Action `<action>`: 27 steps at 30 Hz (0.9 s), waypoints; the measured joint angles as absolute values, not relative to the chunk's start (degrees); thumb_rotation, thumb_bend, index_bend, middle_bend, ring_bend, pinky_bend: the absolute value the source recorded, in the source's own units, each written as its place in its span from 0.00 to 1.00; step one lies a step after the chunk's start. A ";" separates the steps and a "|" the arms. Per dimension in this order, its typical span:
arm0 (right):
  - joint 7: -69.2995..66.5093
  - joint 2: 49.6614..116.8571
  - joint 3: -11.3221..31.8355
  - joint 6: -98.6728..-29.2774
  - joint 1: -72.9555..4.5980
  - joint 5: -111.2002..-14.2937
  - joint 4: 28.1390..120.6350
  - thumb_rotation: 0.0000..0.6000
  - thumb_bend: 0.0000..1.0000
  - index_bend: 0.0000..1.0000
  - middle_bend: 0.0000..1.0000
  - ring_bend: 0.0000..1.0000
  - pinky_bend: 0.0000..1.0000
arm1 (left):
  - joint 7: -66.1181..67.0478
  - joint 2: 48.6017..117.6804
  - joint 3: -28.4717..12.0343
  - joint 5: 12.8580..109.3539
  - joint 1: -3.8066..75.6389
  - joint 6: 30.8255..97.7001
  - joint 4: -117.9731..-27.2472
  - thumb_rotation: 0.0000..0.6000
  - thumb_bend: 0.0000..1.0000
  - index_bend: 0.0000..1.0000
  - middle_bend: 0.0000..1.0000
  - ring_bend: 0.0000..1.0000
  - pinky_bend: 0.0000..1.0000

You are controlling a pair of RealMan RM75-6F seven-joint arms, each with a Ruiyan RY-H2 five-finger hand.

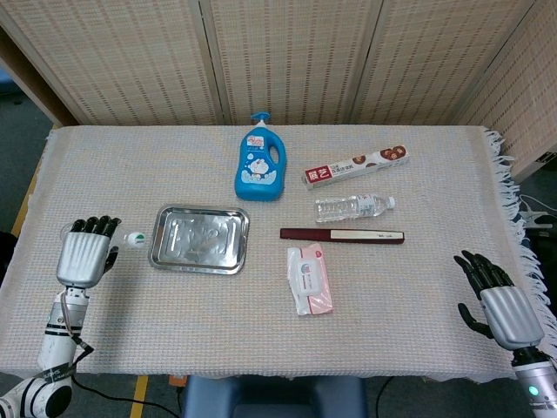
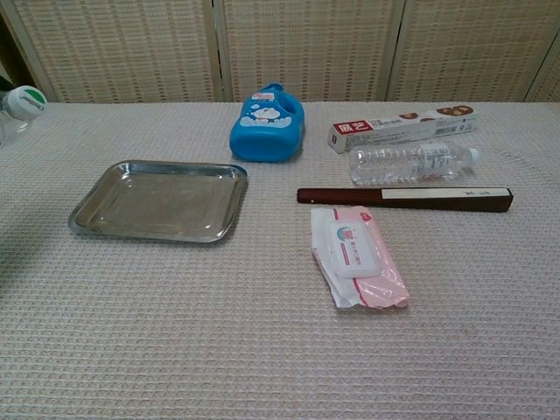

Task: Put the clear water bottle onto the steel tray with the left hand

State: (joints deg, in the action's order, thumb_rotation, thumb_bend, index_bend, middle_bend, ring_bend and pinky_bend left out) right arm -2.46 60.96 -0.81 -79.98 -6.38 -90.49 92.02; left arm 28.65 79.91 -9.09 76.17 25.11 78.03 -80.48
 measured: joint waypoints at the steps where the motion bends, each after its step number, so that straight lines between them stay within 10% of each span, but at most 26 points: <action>1: -2.44 60.99 -0.80 -79.96 -6.40 -90.44 92.02 1.00 0.18 0.00 0.00 0.00 0.15 | 27.89 79.84 -9.24 76.03 25.12 77.76 -81.11 1.00 0.44 0.48 0.57 0.36 0.40; 17: -2.95 61.24 -0.77 -81.12 -6.11 -91.11 91.56 1.00 0.18 0.00 0.00 0.00 0.15 | -30.92 75.41 -15.76 71.84 23.88 70.66 -96.80 1.00 0.44 0.48 0.57 0.36 0.43; 27: -3.05 61.06 -0.81 -81.02 -6.13 -91.07 91.70 1.00 0.18 0.00 0.00 0.00 0.15 | -16.75 77.67 -16.37 69.40 24.40 73.83 -93.91 1.00 0.44 0.48 0.57 0.37 0.45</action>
State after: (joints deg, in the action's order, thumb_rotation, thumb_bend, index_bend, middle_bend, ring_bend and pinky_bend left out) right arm -3.05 61.06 -0.81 -81.02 -6.13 -91.07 91.70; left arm -16.75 77.67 -16.37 69.40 24.40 73.83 -93.91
